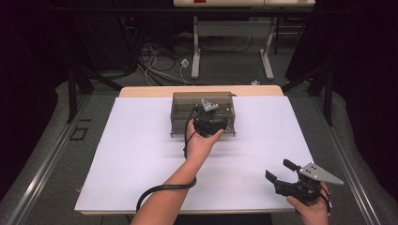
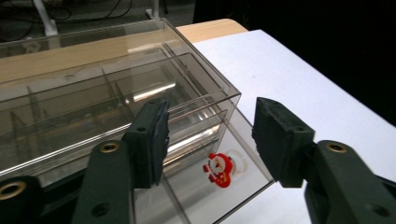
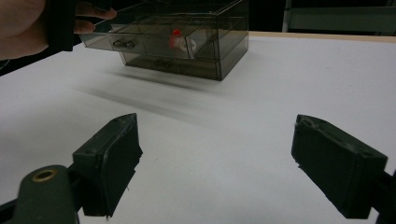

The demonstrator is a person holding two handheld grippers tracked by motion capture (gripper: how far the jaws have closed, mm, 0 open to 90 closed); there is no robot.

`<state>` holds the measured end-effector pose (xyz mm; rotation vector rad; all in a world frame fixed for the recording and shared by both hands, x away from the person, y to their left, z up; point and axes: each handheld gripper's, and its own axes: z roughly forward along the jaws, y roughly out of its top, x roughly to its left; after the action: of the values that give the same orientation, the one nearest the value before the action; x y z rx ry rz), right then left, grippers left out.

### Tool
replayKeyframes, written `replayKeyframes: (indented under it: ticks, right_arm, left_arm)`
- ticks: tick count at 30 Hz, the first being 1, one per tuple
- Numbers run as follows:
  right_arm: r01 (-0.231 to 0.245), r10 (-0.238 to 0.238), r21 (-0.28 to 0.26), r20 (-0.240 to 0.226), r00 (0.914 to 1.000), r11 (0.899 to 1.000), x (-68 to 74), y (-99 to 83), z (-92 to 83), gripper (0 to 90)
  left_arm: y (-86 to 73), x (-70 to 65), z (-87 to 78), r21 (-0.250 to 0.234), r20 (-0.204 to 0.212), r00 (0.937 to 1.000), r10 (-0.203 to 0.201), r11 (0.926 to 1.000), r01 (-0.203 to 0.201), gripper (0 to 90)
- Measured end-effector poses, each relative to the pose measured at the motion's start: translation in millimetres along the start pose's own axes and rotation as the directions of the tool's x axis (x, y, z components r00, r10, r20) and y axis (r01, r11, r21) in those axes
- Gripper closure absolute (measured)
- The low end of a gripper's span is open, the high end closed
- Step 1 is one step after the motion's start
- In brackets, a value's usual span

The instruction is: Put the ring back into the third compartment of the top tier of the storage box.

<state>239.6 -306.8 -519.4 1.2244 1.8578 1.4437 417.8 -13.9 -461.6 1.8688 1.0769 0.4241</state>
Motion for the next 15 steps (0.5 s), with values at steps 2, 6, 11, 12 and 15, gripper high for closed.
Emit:
replayKeyframes:
  ticks: [2,6,11,12,15]
  right_arm:
    - [0.006,-0.006,-0.001,0.004,1.0,1.0,-0.3,-0.1,0.2,14.7]
    - [0.006,-0.006,0.009,0.004,1.0,1.0,0.1,0.2,-0.3,14.7]
    - [0.007,-0.007,0.008,0.001,1.0,1.0,0.2,-0.2,0.4,14.7]
    - [0.012,-0.012,0.009,0.002,0.9999,1.0,-0.1,-0.2,0.5,14.7]
    - [0.01,-0.01,0.009,0.002,0.9999,1.0,0.2,-0.1,0.5,14.7]
  left_arm:
    - [-0.2,1.7,-3.1,-0.007,-0.011,0.9997,0.02,0.9998,-0.02,43.7]
    - [-0.8,5.5,-11.1,-0.014,0.0,0.9998,0.018,0.9997,-0.018,42.7]
    - [-2.5,11.5,-21.9,-0.025,0.024,0.9997,0.009,0.9996,-0.009,41.6]
    - [-3.0,12.4,-23.9,-0.024,0.032,0.9994,0.012,0.9997,-0.011,40.8]
    - [-4.6,14.1,-28.3,-0.014,0.04,0.999,0.019,0.9997,-0.018,37.1]
